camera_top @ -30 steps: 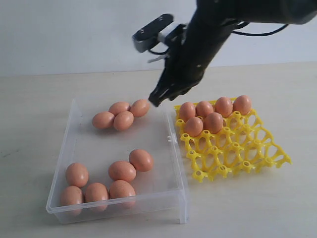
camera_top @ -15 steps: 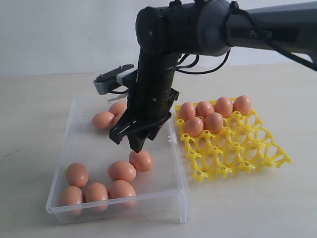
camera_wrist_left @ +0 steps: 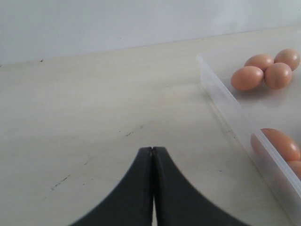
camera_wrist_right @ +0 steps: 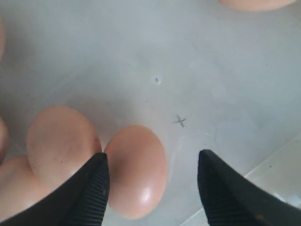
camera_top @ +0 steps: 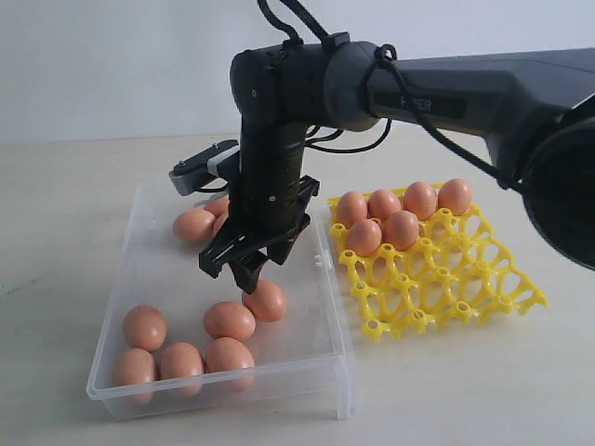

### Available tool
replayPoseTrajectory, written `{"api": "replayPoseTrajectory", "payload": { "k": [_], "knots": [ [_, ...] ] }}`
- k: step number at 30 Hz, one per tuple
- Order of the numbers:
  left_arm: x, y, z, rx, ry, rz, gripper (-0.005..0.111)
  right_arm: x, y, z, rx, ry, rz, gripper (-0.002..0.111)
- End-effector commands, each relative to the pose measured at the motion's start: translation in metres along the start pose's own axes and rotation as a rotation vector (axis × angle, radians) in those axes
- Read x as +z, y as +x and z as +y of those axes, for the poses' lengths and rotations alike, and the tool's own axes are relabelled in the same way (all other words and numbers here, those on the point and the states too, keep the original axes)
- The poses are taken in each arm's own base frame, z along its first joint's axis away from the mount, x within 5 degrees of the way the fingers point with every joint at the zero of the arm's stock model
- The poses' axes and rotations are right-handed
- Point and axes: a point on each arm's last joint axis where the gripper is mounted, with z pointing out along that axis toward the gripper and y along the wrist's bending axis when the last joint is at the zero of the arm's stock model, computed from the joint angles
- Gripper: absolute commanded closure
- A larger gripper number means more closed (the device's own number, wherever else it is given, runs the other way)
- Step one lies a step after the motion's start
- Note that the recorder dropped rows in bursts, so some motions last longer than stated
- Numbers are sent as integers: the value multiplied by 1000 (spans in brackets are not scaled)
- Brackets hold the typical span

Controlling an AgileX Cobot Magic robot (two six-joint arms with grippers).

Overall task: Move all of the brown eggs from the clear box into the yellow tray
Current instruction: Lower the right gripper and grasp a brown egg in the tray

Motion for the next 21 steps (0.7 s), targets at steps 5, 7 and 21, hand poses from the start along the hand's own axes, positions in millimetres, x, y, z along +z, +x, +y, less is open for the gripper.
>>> {"api": "replayPoseTrajectory", "payload": {
  "k": [5,7,21],
  "knots": [
    [-1,-3,0,-6,1,-19,107,18,-7,3,-55,6,38,53],
    [-1,-3,0,-6,1,-19,107,22,-7,3,-53,4,46,53],
    [-1,-3,0,-6,1,-19,107,-31,-22,-2,-82,137,-251,108]
  ]
}}
